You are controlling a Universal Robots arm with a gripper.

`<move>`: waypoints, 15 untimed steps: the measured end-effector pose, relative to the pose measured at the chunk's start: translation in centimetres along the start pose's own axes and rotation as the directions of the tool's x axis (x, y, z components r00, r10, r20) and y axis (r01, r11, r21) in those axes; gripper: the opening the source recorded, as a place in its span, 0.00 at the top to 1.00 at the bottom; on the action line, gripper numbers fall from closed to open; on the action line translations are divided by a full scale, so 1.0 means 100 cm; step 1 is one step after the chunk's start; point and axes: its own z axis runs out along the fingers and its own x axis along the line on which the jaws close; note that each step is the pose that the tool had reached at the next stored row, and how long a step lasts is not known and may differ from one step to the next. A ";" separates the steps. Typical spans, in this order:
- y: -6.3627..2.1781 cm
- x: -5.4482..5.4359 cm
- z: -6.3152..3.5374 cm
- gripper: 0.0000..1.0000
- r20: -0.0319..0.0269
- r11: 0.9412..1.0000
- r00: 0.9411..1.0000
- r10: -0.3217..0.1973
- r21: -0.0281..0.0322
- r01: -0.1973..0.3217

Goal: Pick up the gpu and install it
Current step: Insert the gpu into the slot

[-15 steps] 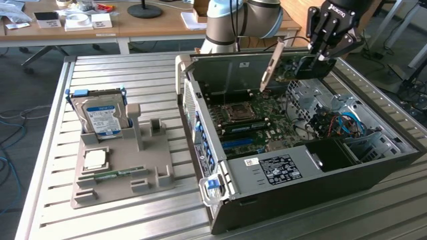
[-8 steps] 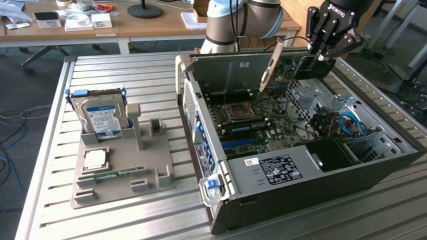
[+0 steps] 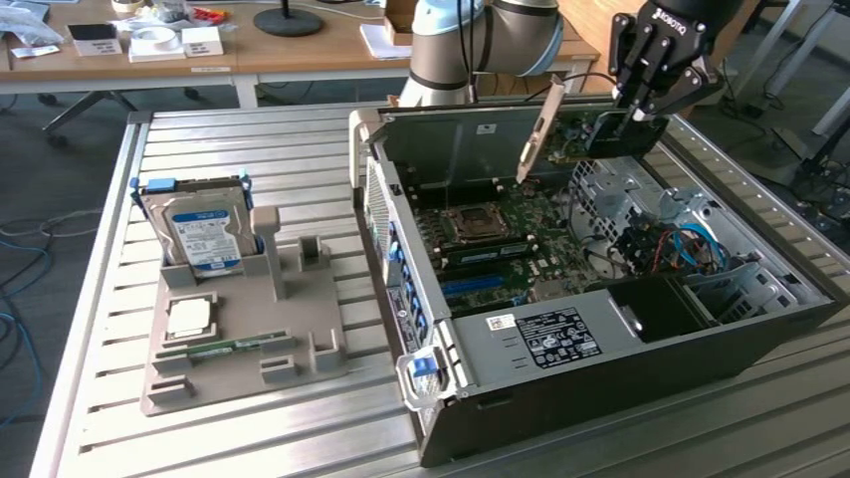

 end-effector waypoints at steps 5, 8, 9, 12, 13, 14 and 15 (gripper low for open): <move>0.0009 0.000 0.0008 0.73 0.010 1.000 1.000 0.000 0.003 0.000; 0.0021 0.000 0.0021 0.73 0.012 1.000 1.000 -0.001 0.010 0.001; 0.0025 0.000 0.0026 0.73 0.012 1.000 1.000 -0.001 0.013 0.001; 0.0032 0.000 0.0033 0.73 0.012 1.000 1.000 -0.001 0.016 0.001; 0.0034 0.000 0.0035 0.73 0.012 1.000 1.000 -0.001 0.016 0.001; 0.0035 0.000 0.0036 0.73 0.012 1.000 1.000 -0.001 0.016 0.001; 0.0036 0.000 0.0039 0.73 0.012 1.000 1.000 -0.001 0.016 0.001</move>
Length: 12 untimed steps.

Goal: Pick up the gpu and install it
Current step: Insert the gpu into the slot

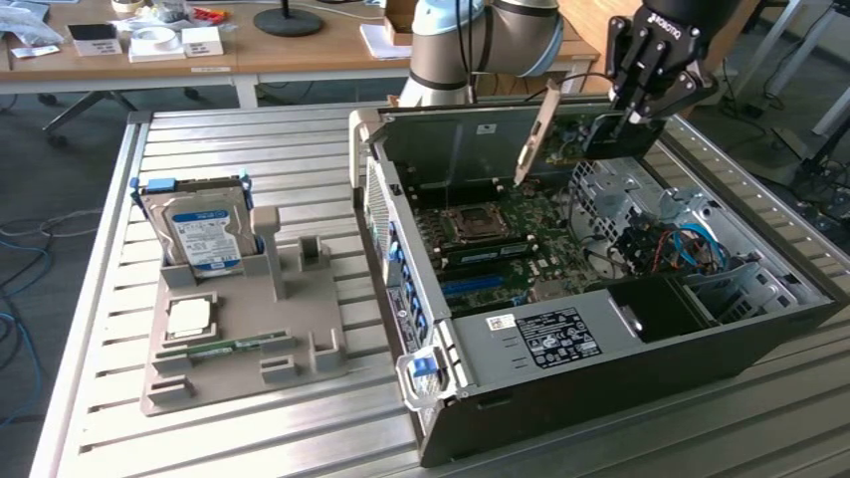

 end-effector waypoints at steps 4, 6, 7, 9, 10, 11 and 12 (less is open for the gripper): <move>0.0010 0.000 0.0028 0.73 0.000 1.000 1.000 0.000 0.000 0.000; 0.0016 0.000 0.0049 0.73 0.000 1.000 1.000 0.000 0.000 0.000; 0.0017 0.000 0.0058 0.73 0.000 1.000 1.000 0.000 0.000 0.000; 0.0022 0.000 0.0080 0.73 0.000 1.000 1.000 0.000 0.000 0.000; 0.0024 0.001 0.0092 0.73 0.000 1.000 1.000 0.000 0.000 0.000; 0.0025 0.001 0.0097 0.73 0.000 1.000 1.000 0.000 0.000 0.000; 0.0024 0.001 0.0098 0.73 0.000 1.000 1.000 0.000 0.000 0.000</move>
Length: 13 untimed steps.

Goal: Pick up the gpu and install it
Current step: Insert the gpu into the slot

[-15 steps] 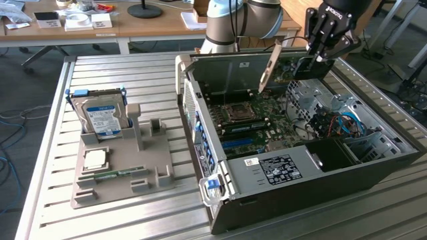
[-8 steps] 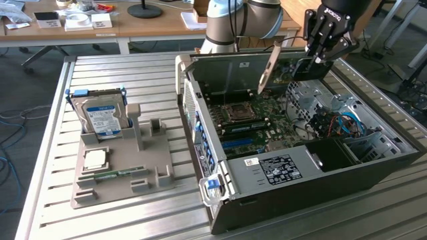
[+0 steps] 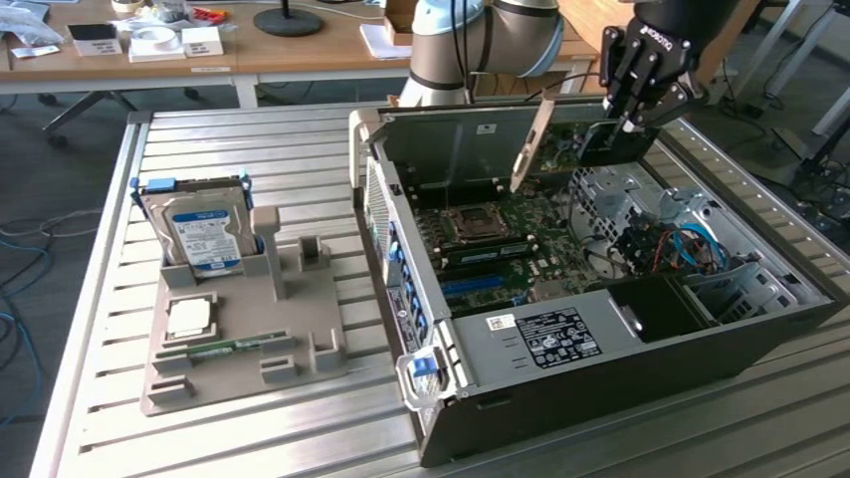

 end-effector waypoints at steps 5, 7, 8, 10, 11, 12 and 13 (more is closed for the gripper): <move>0.0013 0.001 0.0030 0.73 0.000 1.000 1.000 0.000 0.000 0.000; 0.0023 0.001 0.0059 0.73 0.000 1.000 1.000 0.000 0.000 0.000; 0.0029 0.001 0.0074 0.73 0.000 1.000 1.000 0.000 0.000 0.000; 0.0041 0.002 0.0107 0.73 0.000 1.000 1.000 0.000 0.001 0.000; 0.0046 0.002 0.0121 0.73 0.000 1.000 1.000 0.000 0.002 0.000; 0.0051 0.002 0.0133 0.73 0.000 1.000 1.000 0.000 0.002 0.000; 0.0054 0.002 0.0142 0.73 0.000 1.000 1.000 0.000 0.003 0.000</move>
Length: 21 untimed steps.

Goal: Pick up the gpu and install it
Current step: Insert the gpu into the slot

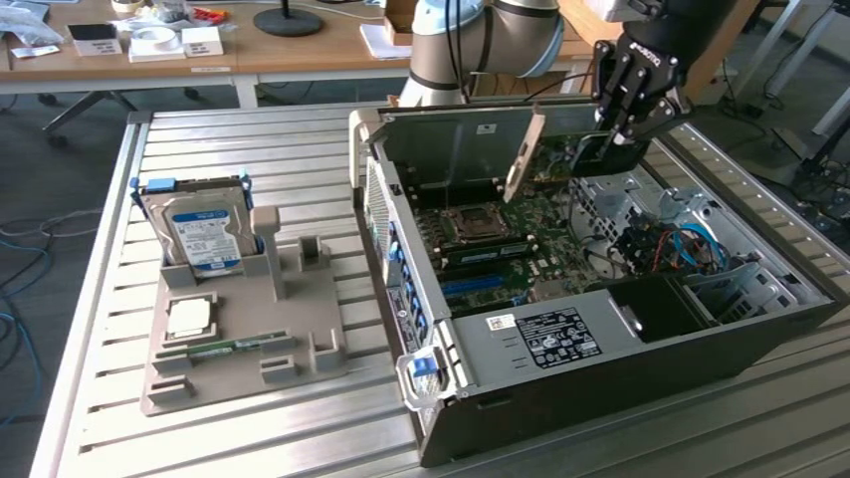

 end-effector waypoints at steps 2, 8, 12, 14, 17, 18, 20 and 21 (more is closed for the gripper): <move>0.0001 0.000 0.0005 0.73 0.000 1.000 1.000 0.000 0.001 0.000; 0.0002 0.000 0.0006 0.73 0.000 1.000 1.000 0.000 0.001 0.000; 0.0012 0.000 0.0008 0.73 0.000 1.000 1.000 0.000 0.001 0.000; 0.0034 0.000 0.0016 0.73 0.000 1.000 1.000 0.000 0.002 0.000; 0.0066 0.000 0.0053 0.73 0.000 1.000 1.000 0.000 0.009 0.000; 0.0077 0.000 0.0066 0.73 0.000 1.000 1.000 -0.001 0.011 0.001; 0.0098 0.001 0.0096 0.73 0.000 1.000 1.000 -0.001 0.014 0.001; 0.0107 0.001 0.0110 0.73 0.000 1.000 1.000 -0.001 0.015 0.001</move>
